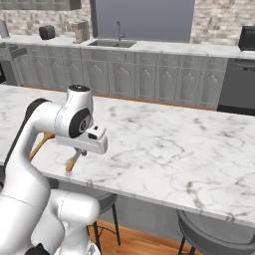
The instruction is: Pick up the metallic utensils from the counter and place them in the open drawer. Make sure not to pick up any wooden utensils.
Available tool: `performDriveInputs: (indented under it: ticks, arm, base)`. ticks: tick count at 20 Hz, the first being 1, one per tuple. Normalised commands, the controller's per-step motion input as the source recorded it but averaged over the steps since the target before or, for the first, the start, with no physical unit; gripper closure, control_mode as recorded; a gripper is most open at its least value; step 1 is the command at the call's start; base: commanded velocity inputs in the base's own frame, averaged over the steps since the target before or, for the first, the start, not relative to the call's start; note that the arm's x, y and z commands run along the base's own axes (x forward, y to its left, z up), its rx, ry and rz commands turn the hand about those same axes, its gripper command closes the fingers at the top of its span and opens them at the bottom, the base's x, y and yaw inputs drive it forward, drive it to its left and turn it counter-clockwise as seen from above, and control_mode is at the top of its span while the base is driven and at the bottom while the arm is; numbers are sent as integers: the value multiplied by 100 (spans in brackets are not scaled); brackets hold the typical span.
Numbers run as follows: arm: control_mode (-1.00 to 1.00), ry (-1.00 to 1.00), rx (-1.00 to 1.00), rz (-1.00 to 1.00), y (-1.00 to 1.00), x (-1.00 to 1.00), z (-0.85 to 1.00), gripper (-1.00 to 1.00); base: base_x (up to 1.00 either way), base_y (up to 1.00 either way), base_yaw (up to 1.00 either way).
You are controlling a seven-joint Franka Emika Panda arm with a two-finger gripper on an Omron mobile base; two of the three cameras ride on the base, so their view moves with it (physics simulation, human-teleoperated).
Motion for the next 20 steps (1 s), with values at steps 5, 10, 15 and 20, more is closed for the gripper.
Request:
performDriveInputs:
  ticks: [5,10,15,20]
  arm:
    - [-100,0,0,0,0,0,0,100]
    - [-100,0,0,0,0,0,0,100]
    - [100,0,0,2,5,-36,-3,100]
    - [100,0,0,0,0,0,0,100]
  base:
    - [0,0,0]
    - [0,0,0]
    - [-19,8,1]
    - [-96,58,3]
